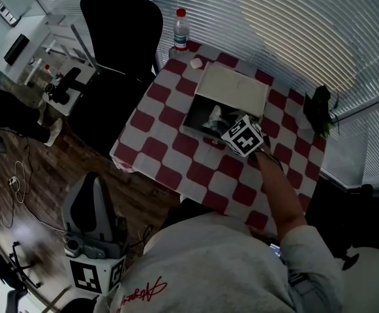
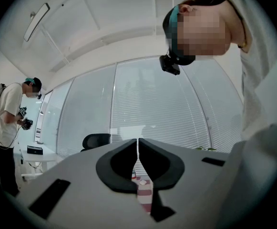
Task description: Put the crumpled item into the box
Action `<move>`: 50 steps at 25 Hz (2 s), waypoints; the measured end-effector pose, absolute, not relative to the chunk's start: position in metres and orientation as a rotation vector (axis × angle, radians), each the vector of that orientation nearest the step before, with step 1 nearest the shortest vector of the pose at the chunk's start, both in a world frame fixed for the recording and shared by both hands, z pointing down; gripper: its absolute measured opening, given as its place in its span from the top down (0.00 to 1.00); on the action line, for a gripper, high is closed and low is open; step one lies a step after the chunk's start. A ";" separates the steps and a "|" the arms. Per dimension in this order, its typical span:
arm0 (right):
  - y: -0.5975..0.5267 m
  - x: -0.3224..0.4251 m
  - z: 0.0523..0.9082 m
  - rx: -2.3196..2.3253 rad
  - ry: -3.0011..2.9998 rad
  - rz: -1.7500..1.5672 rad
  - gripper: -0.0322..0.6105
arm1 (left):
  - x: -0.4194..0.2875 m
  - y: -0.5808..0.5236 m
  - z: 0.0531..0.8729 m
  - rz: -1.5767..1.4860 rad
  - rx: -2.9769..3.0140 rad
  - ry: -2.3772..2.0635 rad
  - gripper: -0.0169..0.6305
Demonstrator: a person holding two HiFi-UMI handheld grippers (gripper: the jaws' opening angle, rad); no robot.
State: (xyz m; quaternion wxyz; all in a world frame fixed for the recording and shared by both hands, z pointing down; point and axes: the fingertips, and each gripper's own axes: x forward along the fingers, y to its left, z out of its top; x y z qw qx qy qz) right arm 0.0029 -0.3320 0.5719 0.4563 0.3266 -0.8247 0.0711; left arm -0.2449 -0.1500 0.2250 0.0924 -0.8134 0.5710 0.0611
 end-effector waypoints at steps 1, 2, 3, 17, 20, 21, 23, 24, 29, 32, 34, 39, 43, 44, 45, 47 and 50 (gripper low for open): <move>-0.332 0.003 0.570 0.815 -2.042 0.180 0.82 | -0.244 -0.150 0.225 0.181 -2.417 1.695 0.94; -0.331 0.002 0.568 0.823 -2.054 0.183 0.82 | -0.244 -0.151 0.226 0.178 -2.419 1.694 0.94; -0.331 0.001 0.565 0.829 -2.066 0.185 0.82 | -0.244 -0.151 0.227 0.176 -2.422 1.693 0.94; -0.325 0.001 0.534 0.978 -2.180 0.173 0.83 | -0.235 -0.158 0.234 0.170 -2.462 1.676 0.94; -0.325 0.000 0.525 1.010 -2.204 0.167 0.84 | -0.235 -0.159 0.235 0.170 -2.468 1.680 0.94; -0.325 0.000 0.522 1.019 -2.210 0.166 0.85 | -0.236 -0.159 0.236 0.165 -2.471 1.680 0.94; -0.326 -0.001 0.516 1.037 -2.223 0.170 0.87 | -0.235 -0.160 0.236 0.162 -2.476 1.674 0.94; -0.327 -0.001 0.514 1.044 -2.229 0.174 0.87 | -0.234 -0.160 0.235 0.162 -2.478 1.671 0.94; -0.327 0.000 0.511 1.070 -2.237 0.173 0.88 | -0.233 -0.161 0.236 0.165 -2.478 1.667 0.94; -0.328 0.001 0.507 1.091 -2.245 0.173 0.89 | -0.235 -0.162 0.239 0.161 -2.483 1.686 0.94; -0.328 0.000 0.503 1.109 -2.256 0.174 0.89 | -0.236 -0.163 0.239 0.164 -2.483 1.692 0.94; -0.328 -0.001 0.491 1.157 -2.290 0.183 0.90 | -0.235 -0.164 0.235 0.173 -2.478 1.673 0.94; -0.326 0.000 0.481 1.179 -2.312 0.188 0.91 | -0.233 -0.164 0.236 0.173 -2.482 1.669 0.94; -0.325 0.000 0.478 1.184 -2.320 0.190 0.91 | -0.232 -0.164 0.236 0.175 -2.483 1.666 0.94; -0.324 0.000 0.476 1.187 -2.326 0.190 0.91 | -0.231 -0.164 0.236 0.175 -2.484 1.664 0.94; -0.323 0.000 0.473 1.191 -2.337 0.188 0.91 | -0.230 -0.163 0.237 0.172 -2.486 1.665 0.94; -0.321 -0.002 0.467 1.197 -2.353 0.187 0.91 | -0.230 -0.163 0.237 0.171 -2.484 1.667 0.94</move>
